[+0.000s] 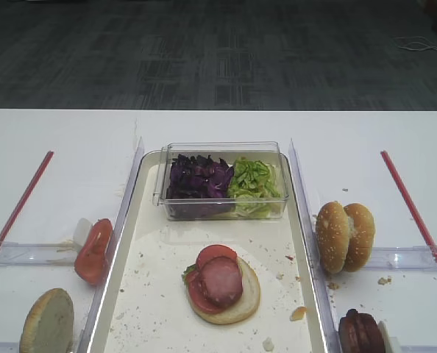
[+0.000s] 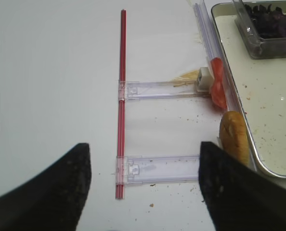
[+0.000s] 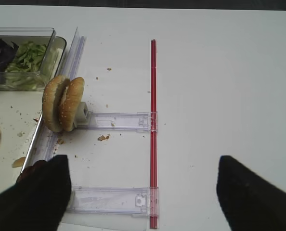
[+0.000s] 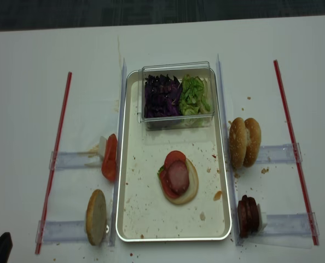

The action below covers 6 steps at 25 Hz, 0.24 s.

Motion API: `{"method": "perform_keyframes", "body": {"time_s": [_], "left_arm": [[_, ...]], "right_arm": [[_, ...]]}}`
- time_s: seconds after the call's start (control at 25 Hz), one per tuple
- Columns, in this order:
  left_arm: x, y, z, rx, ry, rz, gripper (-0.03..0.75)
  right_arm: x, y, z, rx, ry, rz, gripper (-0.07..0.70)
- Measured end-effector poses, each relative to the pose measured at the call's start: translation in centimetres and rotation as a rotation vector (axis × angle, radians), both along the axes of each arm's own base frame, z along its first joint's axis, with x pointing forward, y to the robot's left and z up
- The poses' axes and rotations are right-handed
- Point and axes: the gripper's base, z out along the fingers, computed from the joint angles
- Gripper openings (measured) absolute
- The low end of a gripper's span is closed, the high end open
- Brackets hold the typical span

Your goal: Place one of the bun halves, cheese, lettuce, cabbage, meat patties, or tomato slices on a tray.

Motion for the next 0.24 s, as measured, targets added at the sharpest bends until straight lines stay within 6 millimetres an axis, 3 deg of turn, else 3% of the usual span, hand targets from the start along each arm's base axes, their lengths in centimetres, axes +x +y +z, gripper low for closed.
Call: {"method": "perform_keyframes", "body": {"time_s": [0.24], "left_arm": [[0.0,0.0,0.0,0.0,0.0,0.0,0.474]], "right_arm": [[0.0,0.0,0.0,0.0,0.0,0.0,0.643]]}}
